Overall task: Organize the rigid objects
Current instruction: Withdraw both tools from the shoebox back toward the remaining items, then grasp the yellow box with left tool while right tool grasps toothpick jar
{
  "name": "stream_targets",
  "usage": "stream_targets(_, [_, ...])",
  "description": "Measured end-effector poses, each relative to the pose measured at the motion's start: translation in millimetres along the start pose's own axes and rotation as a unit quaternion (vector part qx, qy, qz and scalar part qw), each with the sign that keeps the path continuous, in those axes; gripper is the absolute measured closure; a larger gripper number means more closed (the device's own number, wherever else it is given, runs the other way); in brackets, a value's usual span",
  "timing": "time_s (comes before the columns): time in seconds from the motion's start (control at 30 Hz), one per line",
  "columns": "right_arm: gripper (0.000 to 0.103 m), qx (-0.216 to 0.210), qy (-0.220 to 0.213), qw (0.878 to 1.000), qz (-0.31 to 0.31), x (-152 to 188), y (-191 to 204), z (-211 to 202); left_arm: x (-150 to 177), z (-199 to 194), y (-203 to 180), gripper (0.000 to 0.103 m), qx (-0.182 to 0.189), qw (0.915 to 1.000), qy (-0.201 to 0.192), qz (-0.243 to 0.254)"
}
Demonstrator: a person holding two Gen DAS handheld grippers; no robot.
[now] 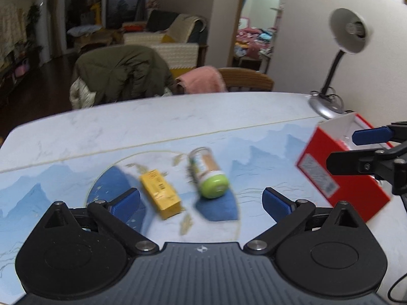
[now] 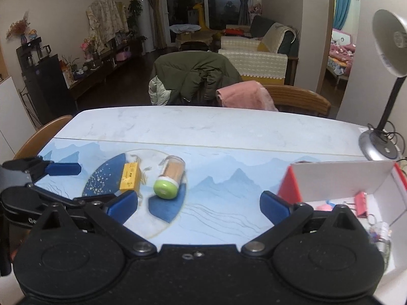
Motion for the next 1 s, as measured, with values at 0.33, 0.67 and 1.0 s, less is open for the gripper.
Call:
stream_targets(0.33, [0.001,-0.015,0.011,1.000,0.015,-19,20,45,6,37,33,0.000,0.000,0.9995,0.018,-0.025])
stream_targets(0.67, [0.001,-0.007,0.052,0.998,0.019,-31,23,101,6,81,39,0.000,-0.017,0.9992,0.013,-0.034])
stream_targets(1.0, [0.002,0.009,0.098,0.994,0.051,-28,18,159,9,113,41,0.000,-0.060,0.9967,0.013,-0.054])
Point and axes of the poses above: each gripper's, at about its wrist camera, not at the fingertips, and z roughly the way its jaws point, y to its left, x to its underside, the point moved 4 cm from there along z, roughly the way its jaws point, and after that the axes turned 3 degrees about -x, right-handed, at the moved point
